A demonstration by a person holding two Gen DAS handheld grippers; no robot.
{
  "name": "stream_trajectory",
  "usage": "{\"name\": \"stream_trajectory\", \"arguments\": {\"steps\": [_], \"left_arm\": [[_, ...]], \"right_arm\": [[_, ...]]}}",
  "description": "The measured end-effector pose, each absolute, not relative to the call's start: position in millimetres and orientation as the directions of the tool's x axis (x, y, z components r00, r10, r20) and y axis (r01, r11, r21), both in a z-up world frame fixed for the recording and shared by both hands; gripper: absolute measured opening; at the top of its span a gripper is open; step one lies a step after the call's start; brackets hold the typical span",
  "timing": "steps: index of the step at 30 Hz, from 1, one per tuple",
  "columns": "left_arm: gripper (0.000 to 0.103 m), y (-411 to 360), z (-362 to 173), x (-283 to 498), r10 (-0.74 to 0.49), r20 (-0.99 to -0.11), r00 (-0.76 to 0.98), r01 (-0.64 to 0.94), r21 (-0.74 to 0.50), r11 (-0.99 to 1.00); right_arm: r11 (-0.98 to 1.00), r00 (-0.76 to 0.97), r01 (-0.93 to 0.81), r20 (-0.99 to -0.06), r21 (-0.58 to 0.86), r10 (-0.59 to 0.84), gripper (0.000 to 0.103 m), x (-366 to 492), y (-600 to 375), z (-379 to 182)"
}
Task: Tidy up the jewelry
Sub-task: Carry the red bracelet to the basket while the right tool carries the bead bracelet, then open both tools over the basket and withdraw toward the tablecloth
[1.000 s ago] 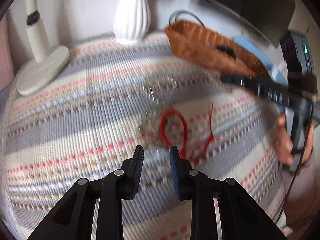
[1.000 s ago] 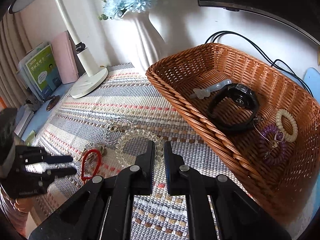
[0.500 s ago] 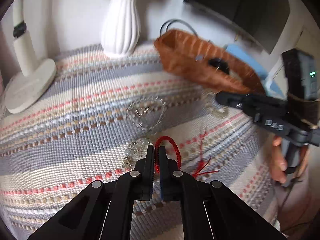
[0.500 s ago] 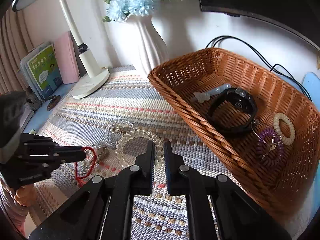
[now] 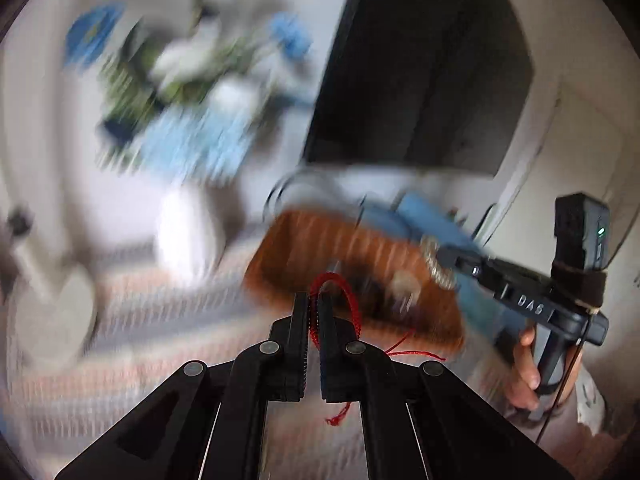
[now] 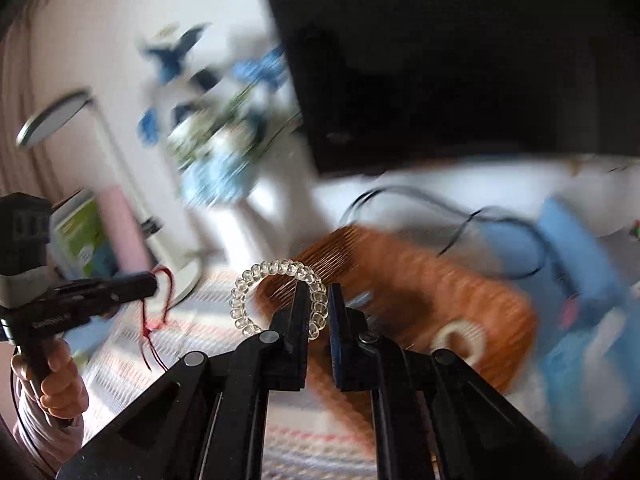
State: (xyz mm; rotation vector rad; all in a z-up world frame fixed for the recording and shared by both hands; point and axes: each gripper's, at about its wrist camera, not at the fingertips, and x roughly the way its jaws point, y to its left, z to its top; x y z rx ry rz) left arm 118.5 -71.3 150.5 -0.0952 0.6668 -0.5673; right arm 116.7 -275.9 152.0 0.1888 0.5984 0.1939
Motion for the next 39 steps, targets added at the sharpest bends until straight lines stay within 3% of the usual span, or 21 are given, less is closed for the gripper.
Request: {"name": "stream_trajectory", "arguments": {"steps": [3,9,14,20,22,24,26,33,39], "left_arm": [[0.004,-94,161,150,-0.564,-0.526,0.637,0.487,-0.292,0.823],[0.004,-140,128,201,-0.494,-0.531,0.689,0.437,-0.239,0.867],[0.004,-151,80,226,-0.449,-0.593,0.669,0.388,-0.237,0.891],[0.004,-154,58,238,-0.432,-0.653,0.622,0.364,-0.247,0.898],[0.010,-154,60,237,-0.445,-0.654,0.612,0.374,-0.256,0.891],[0.039,-153,64,236,-0.465,-0.649,0.602,0.384,-0.275,0.881],[0.051,-153,72,228,-0.465,-0.624,0.629,0.388,-0.266,0.882],[0.051,-126,117,166,-0.427,-0.588,0.686,0.418,-0.162,0.894],[0.051,-64,133,103,-0.393,-0.575,0.718,0.378,-0.152,0.913]], "right_arm": [[0.982,0.809,-0.038,-0.571,0.184,0.138,0.010,137,-297,159],[0.976,0.716,0.160,-0.698,0.147,-0.013,0.010,185,-328,109],[0.970,0.642,0.175,-0.766,0.172,0.020,0.010,201,-337,71],[0.971,0.597,0.160,-0.801,0.178,0.049,0.011,206,-334,54],[0.968,0.607,0.162,-0.793,0.189,0.053,0.012,203,-335,57],[0.963,0.609,0.164,-0.790,0.215,0.073,0.012,202,-339,58],[0.961,0.610,0.165,-0.789,0.223,0.079,0.013,202,-341,61],[0.973,0.666,0.104,-0.741,0.205,0.085,0.014,166,-317,102],[0.985,0.688,-0.012,-0.713,0.175,0.135,0.020,127,-268,129]]}}
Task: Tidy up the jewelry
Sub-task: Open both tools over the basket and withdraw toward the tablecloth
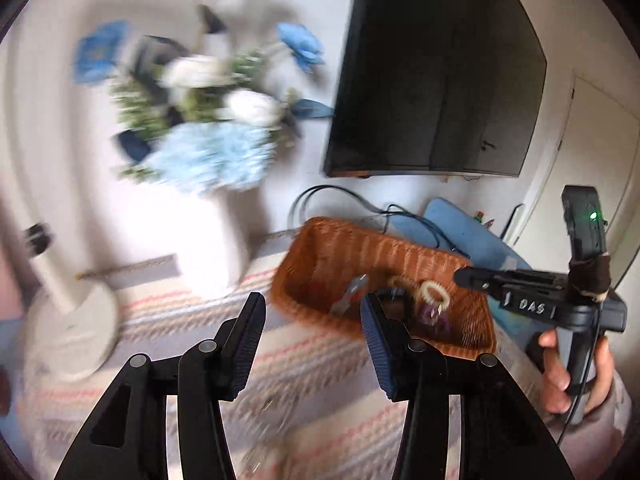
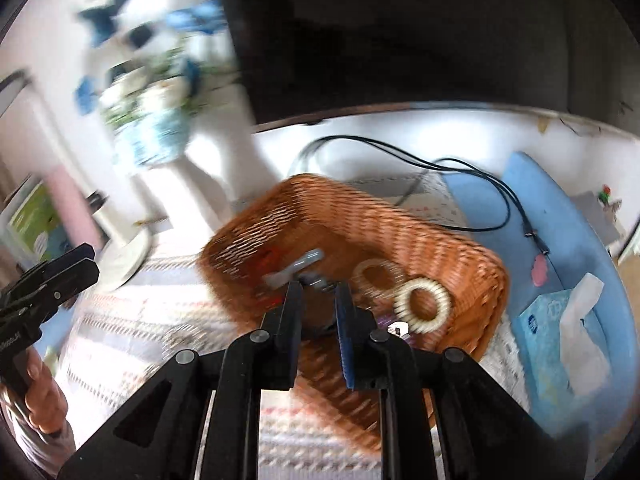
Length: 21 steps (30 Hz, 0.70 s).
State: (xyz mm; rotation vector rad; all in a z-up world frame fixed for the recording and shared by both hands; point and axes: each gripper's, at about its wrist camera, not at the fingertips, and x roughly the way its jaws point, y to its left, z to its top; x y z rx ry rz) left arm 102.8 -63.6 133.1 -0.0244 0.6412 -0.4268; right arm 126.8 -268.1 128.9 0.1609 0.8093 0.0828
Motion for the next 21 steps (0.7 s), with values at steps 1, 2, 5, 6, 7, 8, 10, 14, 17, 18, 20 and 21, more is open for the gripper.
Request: {"name": "stream_trajectory", "arguments": {"steps": [1,2,5,6,7,8,10,14,17,18,20,21], "left_arm": [[0.051,-55,132,95,-0.388,-0.576,0.720,0.374,-0.149,0.915],[0.051,-43,129,85,-0.378,-0.575,0.725,0.366,-0.144,0.920],[0.052,-22,118,73,-0.359,-0.583,0.729,0.342,-0.145,0.928],[0.052,-16,113,73,-0.360,-0.591,0.721,0.335,-0.158,0.929],[0.052,-8,106,74,-0.364,-0.599,0.713,0.325,-0.177,0.929],[0.052,-4,97,79,-0.367,-0.610,0.703,0.315,-0.195,0.929],[0.052,5,77,98,-0.365,-0.653,0.663,0.274,-0.243,0.931],[0.052,18,48,119,-0.400,-0.677,0.618,0.243,-0.320,0.916],[0.052,22,32,121,-0.420,-0.683,0.598,0.249,-0.341,0.907],[0.052,22,26,119,-0.400,-0.699,0.593,0.241,-0.319,0.916],[0.052,22,21,119,-0.360,-0.719,0.594,0.220,-0.285,0.933],[0.052,21,18,118,-0.357,-0.729,0.584,0.219,-0.282,0.934]], "right_arm": [[0.984,0.685,-0.039,-0.712,0.172,0.152,0.020,120,-256,131],[0.983,0.680,-0.061,-0.714,0.171,0.166,0.021,117,-247,130],[0.977,0.637,-0.132,-0.741,0.167,0.213,0.021,112,-214,120],[0.975,0.621,-0.146,-0.751,0.170,0.224,0.021,113,-206,115],[0.971,0.598,-0.159,-0.765,0.178,0.238,0.021,115,-196,108],[0.967,0.576,-0.170,-0.777,0.190,0.254,0.021,117,-189,103],[0.957,0.530,-0.186,-0.798,0.220,0.287,0.021,123,-175,89],[0.938,0.440,-0.202,-0.830,0.281,0.343,0.021,139,-156,62],[0.936,0.390,-0.198,-0.853,0.290,0.347,0.021,157,-145,40],[0.938,0.382,-0.198,-0.859,0.283,0.340,0.021,162,-141,35],[0.948,0.388,-0.194,-0.869,0.250,0.309,0.021,174,-135,26],[0.952,0.390,-0.192,-0.871,0.238,0.297,0.021,181,-133,24]]}}
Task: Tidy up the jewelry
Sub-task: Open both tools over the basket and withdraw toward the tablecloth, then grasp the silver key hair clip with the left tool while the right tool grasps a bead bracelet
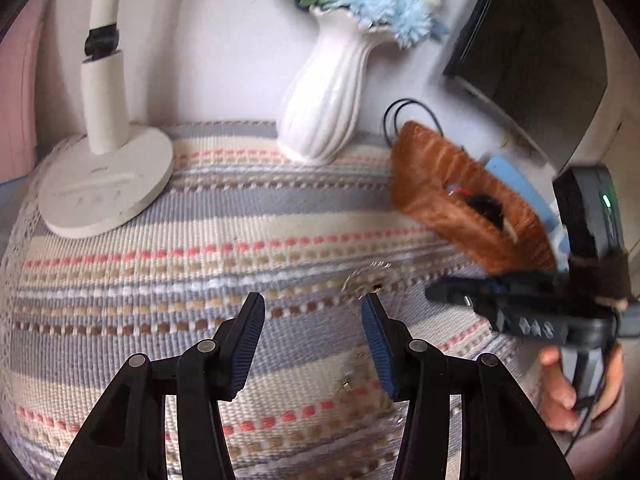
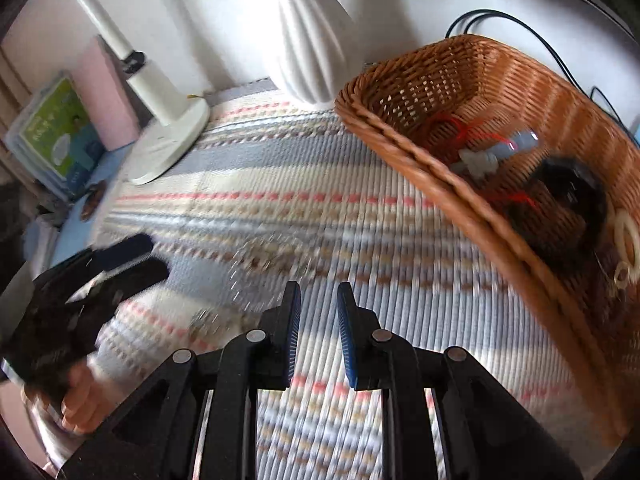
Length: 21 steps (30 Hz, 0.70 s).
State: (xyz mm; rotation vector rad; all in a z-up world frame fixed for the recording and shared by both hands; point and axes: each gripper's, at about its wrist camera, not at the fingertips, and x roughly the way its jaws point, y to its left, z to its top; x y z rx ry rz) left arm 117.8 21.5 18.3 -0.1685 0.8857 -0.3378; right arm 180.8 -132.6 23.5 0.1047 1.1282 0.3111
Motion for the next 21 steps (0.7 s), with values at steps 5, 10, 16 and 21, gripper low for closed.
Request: {"name": "stream_trajectory", "arguments": {"steps": [5,10,16,21], "left_arm": [[0.052,30,18,111,-0.325,-0.757,0.567,0.210,-0.249,0.946],[0.052,30,24,97,-0.418,-0.746,0.519,0.314,-0.289,0.904],[0.052,-8,8,84,-0.361,-0.808,0.466,0.419,-0.158,0.894],[0.035,-27,-2,83,-0.274,-0.834,0.479,0.420,-0.056,0.906]], "right_arm": [[0.960,0.394,-0.208,-0.882,0.189,0.259,0.020,201,-115,12],[0.965,0.469,-0.260,-0.876,-0.019,0.109,0.020,197,-85,10],[0.952,0.523,-0.285,-0.851,-0.115,0.054,0.008,184,-76,10],[0.963,0.524,-0.265,-0.845,-0.040,0.110,0.008,175,-94,18]]}}
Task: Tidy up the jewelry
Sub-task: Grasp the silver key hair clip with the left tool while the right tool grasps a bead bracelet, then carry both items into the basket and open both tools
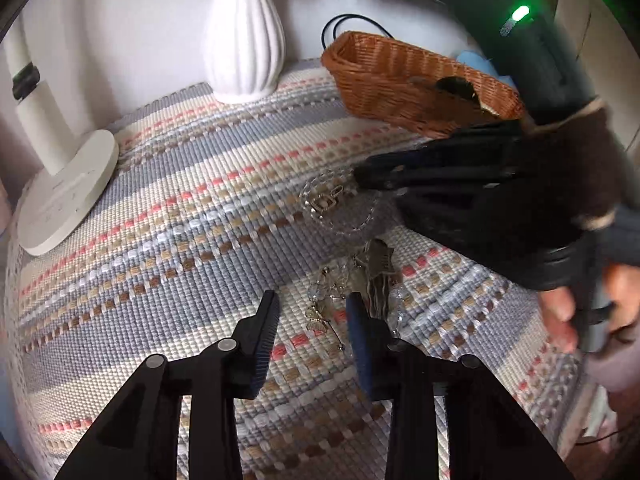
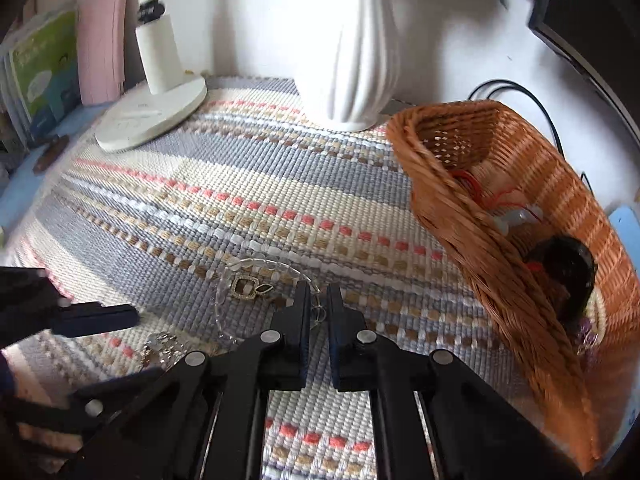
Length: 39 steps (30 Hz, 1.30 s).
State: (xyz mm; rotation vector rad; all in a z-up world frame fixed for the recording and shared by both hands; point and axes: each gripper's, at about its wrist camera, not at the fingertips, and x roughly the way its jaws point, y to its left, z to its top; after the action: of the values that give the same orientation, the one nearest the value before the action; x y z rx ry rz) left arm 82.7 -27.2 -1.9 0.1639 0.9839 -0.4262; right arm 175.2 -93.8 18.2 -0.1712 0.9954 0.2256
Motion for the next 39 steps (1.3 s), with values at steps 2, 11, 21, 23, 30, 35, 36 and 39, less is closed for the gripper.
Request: {"name": "stream_trajectory", "arguments": {"steps": [2,11,21,23,30,35,36,39], "left_arm": [[0.035,-29,-2,81,-0.279,-0.831,0.481,0.424,-0.057,0.904],[0.009,-20,7,81,-0.358,-0.789,0.498,0.401,-0.157,0.903],[0.009,16,40,65,-0.643,-0.592,0.486,0.474,-0.439,0.763],[0.009,5,38,71,-0.637,-0.608,0.474,0.470,-0.437,0.767],[0.009,5,32,81,-0.630,-0.617,0.472,0.459,-0.437,0.773],[0.009,2,30,80,-0.625,-0.628,0.463,0.464,-0.429,0.775],[0.009,2,30,79,-0.628,-0.627,0.460,0.466,-0.432,0.772],[0.009,1,31,79,-0.638,-0.621,0.455,0.469,-0.441,0.765]], "right_arm": [[0.965,0.536,-0.263,-0.832,-0.002,0.145,0.008,168,-104,30],[0.951,0.576,-0.272,-0.766,0.148,0.284,0.008,138,-126,78],[0.949,0.514,-0.232,-0.802,0.212,0.305,0.008,85,-170,59],[0.963,0.495,-0.199,-0.830,0.180,0.257,0.008,79,-178,44],[0.973,0.458,-0.144,-0.859,0.181,0.228,0.010,75,-198,20],[0.980,0.480,-0.176,-0.860,0.097,0.172,0.022,77,-188,18],[0.980,0.494,-0.189,-0.857,0.058,0.146,0.022,76,-182,17],[0.964,0.523,-0.245,-0.851,-0.103,0.042,0.009,72,-157,17]]}}
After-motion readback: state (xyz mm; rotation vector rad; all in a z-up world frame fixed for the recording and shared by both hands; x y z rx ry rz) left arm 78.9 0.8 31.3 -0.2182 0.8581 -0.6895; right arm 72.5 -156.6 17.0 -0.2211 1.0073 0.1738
